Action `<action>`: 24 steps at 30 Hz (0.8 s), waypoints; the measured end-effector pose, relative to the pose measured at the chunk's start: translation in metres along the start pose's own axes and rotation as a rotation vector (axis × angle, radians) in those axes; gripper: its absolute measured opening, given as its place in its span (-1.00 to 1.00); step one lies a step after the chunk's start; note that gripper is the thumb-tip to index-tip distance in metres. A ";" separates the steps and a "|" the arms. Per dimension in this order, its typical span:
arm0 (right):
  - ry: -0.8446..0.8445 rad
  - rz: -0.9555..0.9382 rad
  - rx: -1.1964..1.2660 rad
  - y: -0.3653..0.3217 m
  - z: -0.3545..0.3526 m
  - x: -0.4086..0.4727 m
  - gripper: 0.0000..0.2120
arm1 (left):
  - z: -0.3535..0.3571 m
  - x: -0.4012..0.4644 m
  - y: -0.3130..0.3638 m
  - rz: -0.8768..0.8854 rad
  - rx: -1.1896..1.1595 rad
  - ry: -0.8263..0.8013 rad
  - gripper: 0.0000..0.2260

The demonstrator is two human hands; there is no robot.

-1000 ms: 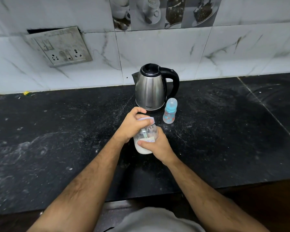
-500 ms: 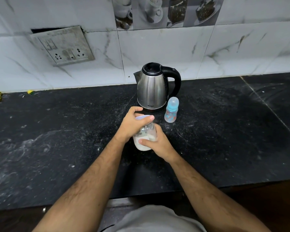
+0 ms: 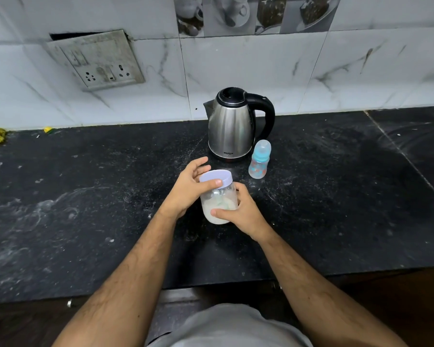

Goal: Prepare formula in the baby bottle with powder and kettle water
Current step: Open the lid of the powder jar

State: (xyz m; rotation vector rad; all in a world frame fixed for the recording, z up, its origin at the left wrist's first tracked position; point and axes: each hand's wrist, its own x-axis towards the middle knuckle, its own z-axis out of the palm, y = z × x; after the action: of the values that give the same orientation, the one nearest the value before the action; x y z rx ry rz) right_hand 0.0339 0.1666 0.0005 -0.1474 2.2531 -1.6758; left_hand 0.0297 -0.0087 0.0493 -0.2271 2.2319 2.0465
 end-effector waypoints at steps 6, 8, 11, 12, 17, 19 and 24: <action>0.004 -0.015 -0.033 -0.004 0.003 -0.003 -0.14 | 0.000 -0.008 0.002 0.006 0.019 -0.064 -0.10; 0.025 -0.008 -0.036 -0.004 0.001 -0.002 -0.16 | -0.004 -0.013 -0.002 0.000 -0.013 -0.060 -0.24; 0.043 -0.008 -0.046 -0.005 0.001 -0.002 -0.19 | -0.008 -0.018 -0.006 0.010 -0.020 0.020 -0.42; 0.043 -0.007 -0.048 -0.005 0.001 -0.003 -0.19 | -0.008 -0.018 -0.007 0.012 -0.024 0.054 -0.41; 0.012 -0.024 -0.077 -0.007 0.009 -0.006 -0.19 | -0.002 -0.014 0.001 0.029 0.058 0.051 -0.19; -0.003 -0.032 -0.098 -0.008 0.012 -0.007 -0.17 | 0.002 -0.014 0.004 0.051 0.142 0.015 -0.09; 0.030 -0.022 -0.122 -0.007 0.008 -0.006 -0.14 | -0.002 -0.015 -0.001 0.041 0.221 -0.009 -0.04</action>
State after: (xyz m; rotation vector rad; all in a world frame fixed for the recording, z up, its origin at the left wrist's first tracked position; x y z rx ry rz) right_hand 0.0418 0.1588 0.0064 -0.1770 2.3849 -1.5607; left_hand 0.0447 -0.0102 0.0517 -0.1532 2.4505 1.7951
